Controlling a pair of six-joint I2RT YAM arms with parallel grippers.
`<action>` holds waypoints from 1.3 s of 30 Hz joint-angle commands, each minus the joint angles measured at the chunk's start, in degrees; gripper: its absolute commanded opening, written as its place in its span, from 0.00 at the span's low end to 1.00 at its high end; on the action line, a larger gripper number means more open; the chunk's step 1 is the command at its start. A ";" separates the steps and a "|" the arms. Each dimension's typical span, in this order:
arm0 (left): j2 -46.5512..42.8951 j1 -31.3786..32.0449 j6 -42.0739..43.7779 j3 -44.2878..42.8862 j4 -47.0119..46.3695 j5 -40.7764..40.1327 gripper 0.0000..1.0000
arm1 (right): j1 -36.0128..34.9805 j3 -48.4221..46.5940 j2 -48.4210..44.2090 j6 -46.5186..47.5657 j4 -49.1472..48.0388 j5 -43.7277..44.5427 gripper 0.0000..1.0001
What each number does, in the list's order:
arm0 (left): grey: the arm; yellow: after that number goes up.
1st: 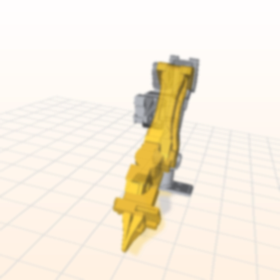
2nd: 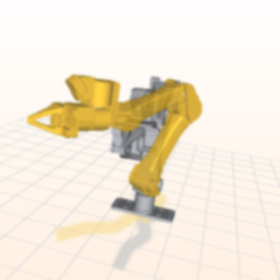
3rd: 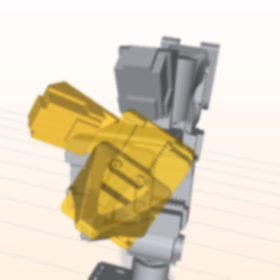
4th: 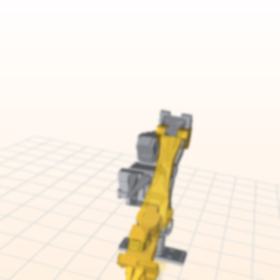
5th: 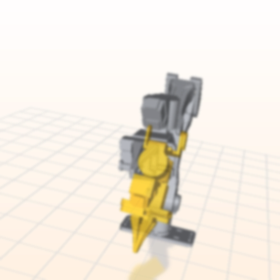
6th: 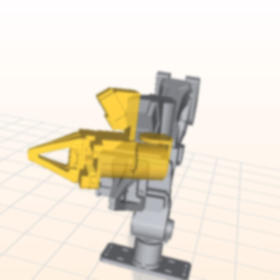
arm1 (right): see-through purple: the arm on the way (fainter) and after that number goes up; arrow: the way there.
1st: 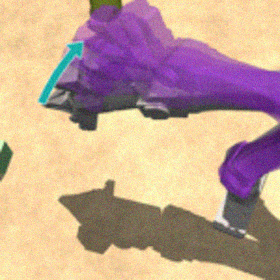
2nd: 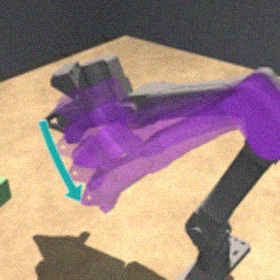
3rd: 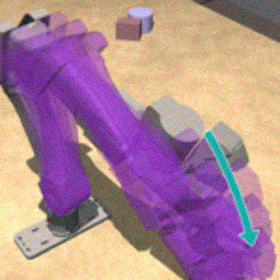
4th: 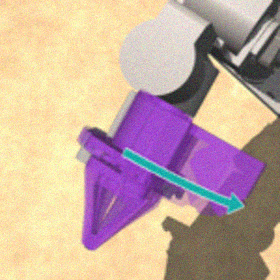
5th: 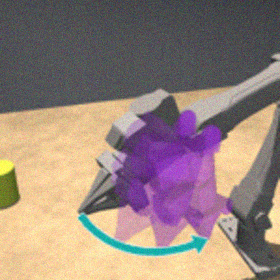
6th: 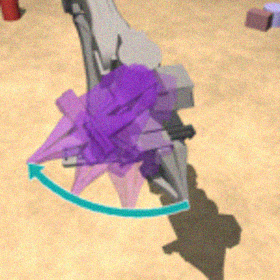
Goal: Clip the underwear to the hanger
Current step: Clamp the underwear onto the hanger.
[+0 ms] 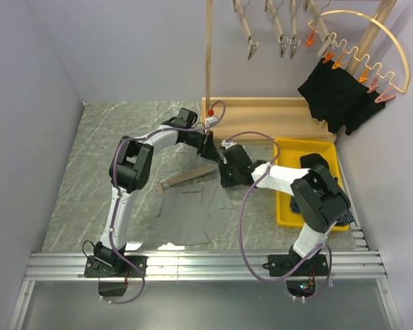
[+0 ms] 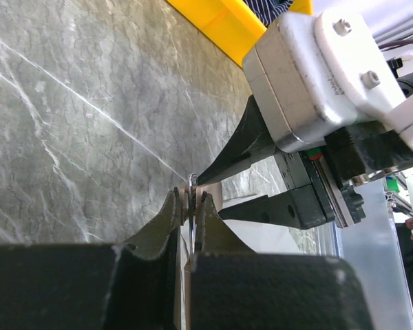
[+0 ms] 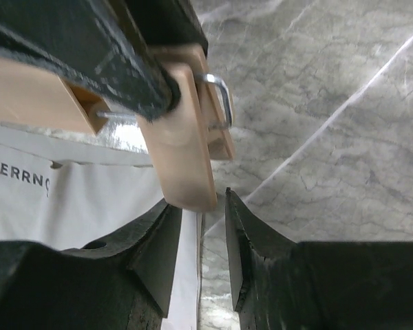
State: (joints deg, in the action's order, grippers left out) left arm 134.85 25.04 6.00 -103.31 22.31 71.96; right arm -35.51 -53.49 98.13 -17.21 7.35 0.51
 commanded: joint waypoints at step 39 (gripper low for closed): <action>-1.52 -0.60 3.84 0.56 2.30 0.46 0.00 | 0.97 -5.65 -0.31 2.10 2.91 -6.14 0.05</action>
State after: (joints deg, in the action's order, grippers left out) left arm 134.85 24.88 7.81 -103.20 25.19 73.06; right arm -34.89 -56.25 100.07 -15.92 8.86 -3.92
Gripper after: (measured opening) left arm 0.063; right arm 0.297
